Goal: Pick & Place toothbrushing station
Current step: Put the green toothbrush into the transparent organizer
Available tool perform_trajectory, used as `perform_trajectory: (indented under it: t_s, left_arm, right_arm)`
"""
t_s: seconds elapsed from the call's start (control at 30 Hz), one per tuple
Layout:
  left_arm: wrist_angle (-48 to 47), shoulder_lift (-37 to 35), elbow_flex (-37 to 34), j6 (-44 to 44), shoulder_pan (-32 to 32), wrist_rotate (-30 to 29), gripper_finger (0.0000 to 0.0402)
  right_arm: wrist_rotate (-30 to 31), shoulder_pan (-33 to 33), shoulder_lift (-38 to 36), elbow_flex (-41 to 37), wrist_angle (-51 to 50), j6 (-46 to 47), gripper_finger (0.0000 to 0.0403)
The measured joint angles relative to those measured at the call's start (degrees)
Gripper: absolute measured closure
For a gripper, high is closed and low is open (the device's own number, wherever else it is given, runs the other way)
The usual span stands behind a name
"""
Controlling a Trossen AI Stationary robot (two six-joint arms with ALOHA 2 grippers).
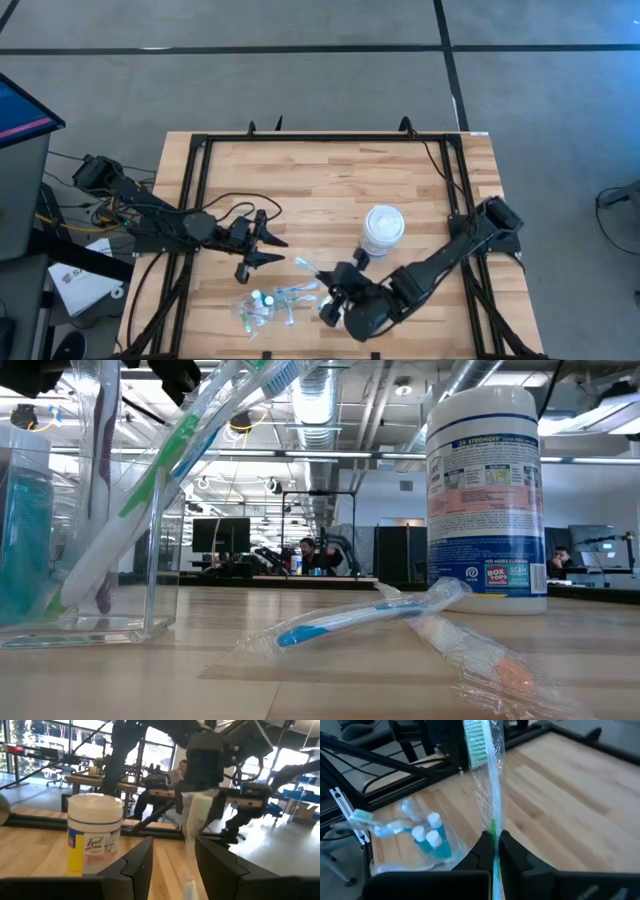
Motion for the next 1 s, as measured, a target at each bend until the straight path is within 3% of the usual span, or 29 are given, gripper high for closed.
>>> perform_trajectory:
  t_s: [0.6, 1.0]
  left_arm:
    - [5.7, 1.5, 0.0, 2.0, -2.9, 1.6, 0.0262]
    - [9.8, 1.6, 0.0, 8.8, -4.0, 1.3, 0.0262]
  right_arm:
    - [-5.2, -5.5, 0.0, 0.0, 19.2, -26.6, 0.0403]
    - [-5.6, -6.4, 0.0, 0.0, 21.3, -31.6, 0.0403]
